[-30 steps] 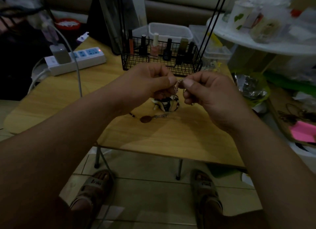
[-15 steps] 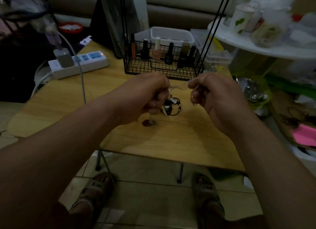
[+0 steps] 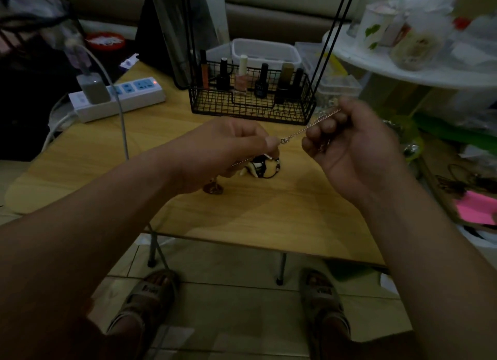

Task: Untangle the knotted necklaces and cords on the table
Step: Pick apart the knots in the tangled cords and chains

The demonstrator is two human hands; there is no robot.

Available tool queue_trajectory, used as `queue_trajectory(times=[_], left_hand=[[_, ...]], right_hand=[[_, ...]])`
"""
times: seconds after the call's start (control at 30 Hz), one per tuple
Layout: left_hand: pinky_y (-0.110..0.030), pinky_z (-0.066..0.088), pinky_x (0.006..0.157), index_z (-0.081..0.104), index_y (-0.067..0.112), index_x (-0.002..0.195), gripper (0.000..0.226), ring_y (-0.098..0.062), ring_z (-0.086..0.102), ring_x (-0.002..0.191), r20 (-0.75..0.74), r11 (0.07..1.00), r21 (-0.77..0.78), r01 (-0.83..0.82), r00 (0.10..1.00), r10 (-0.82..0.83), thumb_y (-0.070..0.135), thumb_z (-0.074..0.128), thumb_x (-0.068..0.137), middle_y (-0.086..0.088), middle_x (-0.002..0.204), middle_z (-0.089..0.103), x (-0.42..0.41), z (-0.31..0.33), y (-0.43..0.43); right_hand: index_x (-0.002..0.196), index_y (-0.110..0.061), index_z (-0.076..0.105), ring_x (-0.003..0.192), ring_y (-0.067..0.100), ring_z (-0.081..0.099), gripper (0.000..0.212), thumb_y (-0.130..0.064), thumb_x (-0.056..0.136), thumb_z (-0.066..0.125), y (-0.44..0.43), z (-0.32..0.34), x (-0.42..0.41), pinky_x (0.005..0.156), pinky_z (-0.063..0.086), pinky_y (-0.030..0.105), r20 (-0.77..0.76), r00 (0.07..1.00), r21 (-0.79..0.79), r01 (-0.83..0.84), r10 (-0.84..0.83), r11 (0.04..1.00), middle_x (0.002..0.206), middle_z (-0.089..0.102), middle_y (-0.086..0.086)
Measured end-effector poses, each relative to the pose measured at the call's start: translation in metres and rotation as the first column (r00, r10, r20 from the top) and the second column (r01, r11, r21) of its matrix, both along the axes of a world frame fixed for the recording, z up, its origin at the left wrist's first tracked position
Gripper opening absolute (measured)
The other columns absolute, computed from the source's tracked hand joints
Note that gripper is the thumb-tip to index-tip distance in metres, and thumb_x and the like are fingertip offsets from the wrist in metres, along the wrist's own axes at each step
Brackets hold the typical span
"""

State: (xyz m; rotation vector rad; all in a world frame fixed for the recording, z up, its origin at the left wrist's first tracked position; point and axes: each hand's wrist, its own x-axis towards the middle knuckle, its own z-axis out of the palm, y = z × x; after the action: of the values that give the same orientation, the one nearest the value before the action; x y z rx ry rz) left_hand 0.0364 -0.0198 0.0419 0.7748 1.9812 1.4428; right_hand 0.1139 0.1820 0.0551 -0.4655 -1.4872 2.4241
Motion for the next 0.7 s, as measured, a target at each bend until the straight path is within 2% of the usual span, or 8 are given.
queue_trajectory(times=[0.23,0.3,0.33,0.4,0.47,0.53,0.6,0.7], left_hand=[[-0.025,0.026,0.047,0.073,0.019,0.097,0.014,-0.009,0.033,0.051,0.013,1.000,0.006,-0.006,1.000,0.006,0.022,0.061,0.103,0.007,0.058,0.047,0.005,0.001,0.000],[-0.028,0.023,0.047,0.073,0.019,0.097,0.012,-0.012,0.030,0.051,0.036,1.000,0.022,-0.012,0.999,0.011,0.022,0.062,0.102,0.004,0.058,0.043,0.005,0.000,-0.001],[-0.029,0.022,0.048,0.072,0.019,0.097,0.012,-0.013,0.029,0.051,0.046,0.999,0.029,-0.015,0.999,0.014,0.022,0.062,0.102,0.003,0.058,0.042,0.006,0.000,-0.001],[-0.027,0.023,0.047,0.072,0.018,0.096,0.011,-0.012,0.029,0.050,0.054,0.999,0.036,-0.020,0.998,0.018,0.022,0.063,0.101,0.003,0.057,0.043,0.006,-0.001,0.000],[-0.023,0.026,0.045,0.071,0.018,0.095,0.011,-0.009,0.031,0.049,0.053,0.999,0.042,-0.031,0.998,0.029,0.021,0.063,0.101,0.007,0.055,0.044,0.008,-0.001,0.001],[-0.021,0.028,0.044,0.071,0.016,0.095,0.011,-0.007,0.033,0.047,0.052,0.998,0.050,-0.049,0.998,0.046,0.021,0.063,0.102,0.009,0.053,0.044,0.009,-0.002,0.002],[-0.019,0.029,0.042,0.071,0.015,0.097,0.011,-0.005,0.033,0.044,0.054,0.996,0.059,-0.069,0.996,0.066,0.020,0.063,0.102,0.008,0.052,0.045,0.009,-0.003,0.004],[-0.019,0.029,0.042,0.071,0.014,0.097,0.012,-0.005,0.035,0.043,0.069,0.994,0.076,-0.082,0.995,0.077,0.021,0.063,0.102,0.004,0.053,0.049,0.009,-0.006,0.006]], right_hand=[[0.070,-0.020,0.058,0.066,0.012,0.061,0.032,-0.032,0.098,0.065,0.005,0.003,0.005,0.070,0.054,0.030,0.027,0.993,0.008,0.112,-0.112,0.994,0.064,0.052,-0.003],[0.081,-0.019,0.063,0.072,0.013,0.063,0.021,-0.031,0.098,0.066,0.009,0.003,0.005,0.075,0.056,0.035,0.046,0.990,0.147,0.125,-0.133,0.981,0.068,0.056,-0.004],[0.085,-0.018,0.064,0.076,0.014,0.064,0.019,-0.031,0.099,0.066,0.012,0.002,0.006,0.080,0.058,0.040,0.082,0.986,0.297,0.113,-0.144,0.948,0.072,0.059,-0.002],[0.087,-0.011,0.066,0.087,0.020,0.067,0.026,-0.034,0.098,0.066,0.013,-0.003,0.008,0.090,0.057,0.047,0.181,0.969,0.626,0.018,-0.168,0.780,0.083,0.067,0.005],[0.091,-0.007,0.066,0.091,0.021,0.066,0.033,-0.039,0.096,0.068,0.010,-0.008,0.010,0.082,0.055,0.044,0.242,0.953,0.796,-0.086,-0.185,0.599,0.094,0.069,0.010],[0.096,-0.014,0.067,0.089,0.014,0.063,0.024,-0.038,0.096,0.069,0.004,-0.012,0.014,0.074,0.050,0.035,0.232,0.954,0.869,-0.114,-0.192,0.481,0.094,0.067,0.001],[0.100,-0.023,0.067,0.095,0.009,0.062,0.009,-0.031,0.096,0.070,-0.003,-0.012,0.016,0.079,0.051,0.032,0.161,0.971,0.913,-0.079,-0.175,0.400,0.100,0.066,-0.007],[0.099,-0.025,0.069,0.089,0.006,0.064,0.004,-0.023,0.096,0.070,-0.013,-0.008,0.021,0.075,0.053,0.023,0.076,0.997,0.892,-0.062,-0.012,0.447,0.094,0.068,-0.007]])
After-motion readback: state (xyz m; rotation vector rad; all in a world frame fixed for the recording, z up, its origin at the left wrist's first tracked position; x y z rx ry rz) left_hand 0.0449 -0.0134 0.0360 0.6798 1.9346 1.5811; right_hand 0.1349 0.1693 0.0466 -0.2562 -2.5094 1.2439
